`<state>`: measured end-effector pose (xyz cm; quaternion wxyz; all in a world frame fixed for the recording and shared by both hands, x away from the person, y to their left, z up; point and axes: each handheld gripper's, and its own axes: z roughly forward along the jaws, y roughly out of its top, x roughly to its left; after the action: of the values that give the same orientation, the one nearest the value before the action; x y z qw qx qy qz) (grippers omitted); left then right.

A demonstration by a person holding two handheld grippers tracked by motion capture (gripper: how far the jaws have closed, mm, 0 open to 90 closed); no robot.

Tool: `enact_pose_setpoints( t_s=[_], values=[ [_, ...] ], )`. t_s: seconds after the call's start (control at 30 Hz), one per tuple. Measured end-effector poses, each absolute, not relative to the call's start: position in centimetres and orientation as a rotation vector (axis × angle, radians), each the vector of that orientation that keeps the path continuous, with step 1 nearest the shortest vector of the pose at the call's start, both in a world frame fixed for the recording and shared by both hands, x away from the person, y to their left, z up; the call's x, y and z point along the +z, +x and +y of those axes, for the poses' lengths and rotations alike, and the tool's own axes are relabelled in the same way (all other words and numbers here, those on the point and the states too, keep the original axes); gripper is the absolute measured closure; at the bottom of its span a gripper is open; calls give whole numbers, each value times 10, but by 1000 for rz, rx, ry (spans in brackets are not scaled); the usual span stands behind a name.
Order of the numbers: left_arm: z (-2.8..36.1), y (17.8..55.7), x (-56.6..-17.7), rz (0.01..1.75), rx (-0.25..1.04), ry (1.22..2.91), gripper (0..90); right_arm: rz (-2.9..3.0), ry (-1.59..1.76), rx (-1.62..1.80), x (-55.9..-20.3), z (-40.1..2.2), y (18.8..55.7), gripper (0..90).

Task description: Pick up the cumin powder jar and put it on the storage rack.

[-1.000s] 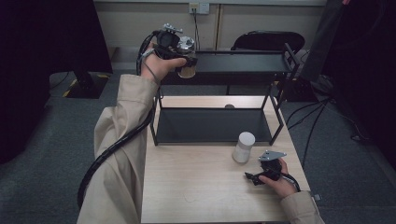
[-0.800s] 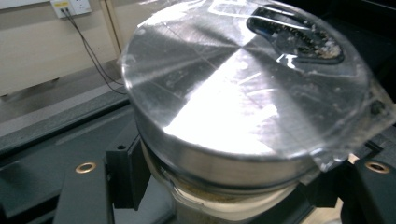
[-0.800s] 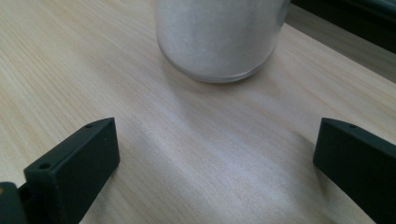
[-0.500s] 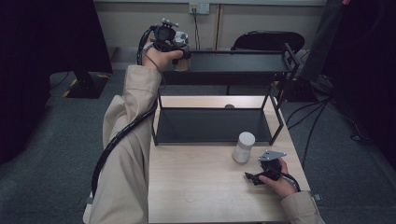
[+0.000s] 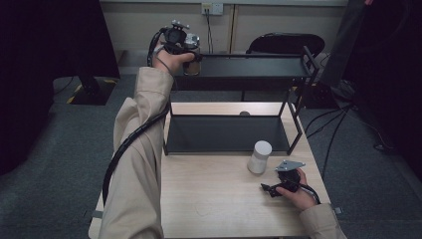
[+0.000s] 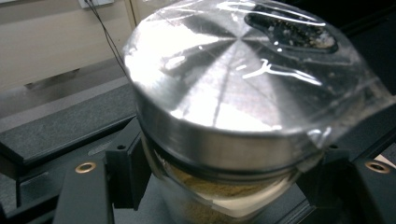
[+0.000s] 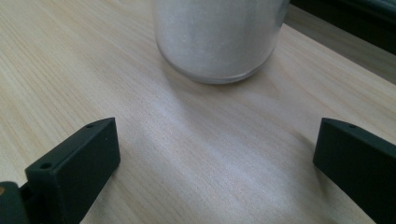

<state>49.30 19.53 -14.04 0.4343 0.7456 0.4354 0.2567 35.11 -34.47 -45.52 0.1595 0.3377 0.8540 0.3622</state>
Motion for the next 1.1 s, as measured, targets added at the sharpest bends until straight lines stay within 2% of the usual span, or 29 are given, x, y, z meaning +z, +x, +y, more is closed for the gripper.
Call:
enact_pose_setpoints(
  t_s=[0.43, 0.73, 0.97, 1.1],
  values=[
    [197, 490, -146, 1093, 642, 1822, 280, 2440, 966, 1035, -455, -345, 351, 0],
    [200, 475, -148, 1124, 662, 1804, 141, 2437, 970, 1033, -455, -344, 351, 0],
    [207, 456, -150, 1097, 674, 1800, 72, 2437, 970, 1032, -455, -344, 351, 0],
    [217, 447, -159, 1068, 631, 1788, 25, 2437, 973, 1032, -455, -344, 350, 0]
  ],
)
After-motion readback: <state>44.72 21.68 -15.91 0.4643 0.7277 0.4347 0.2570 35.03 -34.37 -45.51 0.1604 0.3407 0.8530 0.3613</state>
